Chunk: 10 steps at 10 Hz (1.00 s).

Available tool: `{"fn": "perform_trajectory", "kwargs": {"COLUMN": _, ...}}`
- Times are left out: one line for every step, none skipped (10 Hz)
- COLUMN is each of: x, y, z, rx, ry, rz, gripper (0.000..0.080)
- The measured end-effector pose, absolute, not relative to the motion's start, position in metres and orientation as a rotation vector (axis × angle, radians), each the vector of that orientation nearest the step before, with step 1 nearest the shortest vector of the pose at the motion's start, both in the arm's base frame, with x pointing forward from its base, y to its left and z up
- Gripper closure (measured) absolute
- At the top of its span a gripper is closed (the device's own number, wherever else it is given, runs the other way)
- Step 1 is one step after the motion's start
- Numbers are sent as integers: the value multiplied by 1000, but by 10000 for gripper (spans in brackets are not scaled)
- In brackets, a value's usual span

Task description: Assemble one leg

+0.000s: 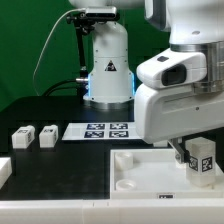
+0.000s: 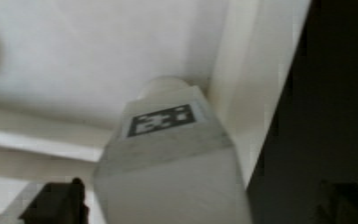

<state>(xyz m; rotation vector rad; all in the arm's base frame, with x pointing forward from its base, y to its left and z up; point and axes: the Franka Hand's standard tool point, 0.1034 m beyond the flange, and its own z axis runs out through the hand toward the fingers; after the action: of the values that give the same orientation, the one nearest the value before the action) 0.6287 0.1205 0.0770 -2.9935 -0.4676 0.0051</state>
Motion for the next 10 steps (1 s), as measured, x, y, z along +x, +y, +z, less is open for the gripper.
{"fn": "perform_trajectory", "kwargs": {"x": 629, "y": 117, "z": 77, "rx": -2990, "ry": -494, "rz": -1, "gripper": 151}}
{"fn": "perform_trajectory", "kwargs": {"x": 629, "y": 118, "z": 77, "rx": -2993, "ry": -470, "rz": 2, "gripper": 151}}
{"fn": "perform_trajectory", "kwargs": {"x": 629, "y": 118, "z": 77, "rx": -2993, "ry": -472, "rz": 2, "gripper": 151}}
{"fn": "perform_trajectory", "kwargs": {"x": 629, "y": 118, "z": 76, "rx": -2993, "ry": -472, "rz": 2, "gripper": 265}}
{"fn": "perform_trajectory", "kwargs": {"x": 629, "y": 118, "z": 76, "rx": -2993, "ry": -472, "rz": 2, "gripper": 265}}
{"fn": "perform_trajectory", "kwargs": {"x": 629, "y": 118, "z": 76, "rx": -2993, "ry": -472, "rz": 2, "gripper": 432}}
{"fn": "perform_trajectory", "kwargs": {"x": 629, "y": 116, "z": 76, "rx": -2995, "ry": -470, "rz": 2, "gripper": 432}}
{"fn": "perform_trajectory", "kwargs": {"x": 629, "y": 116, "z": 76, "rx": -2998, "ry": -443, "rz": 4, "gripper": 507}}
{"fn": "perform_trajectory", "kwargs": {"x": 629, "y": 116, "z": 76, "rx": -3007, "ry": -384, "rz": 7, "gripper": 507}}
{"fn": "perform_trajectory", "kwargs": {"x": 629, "y": 116, "z": 76, "rx": -3010, "ry": -357, "rz": 8, "gripper": 507}}
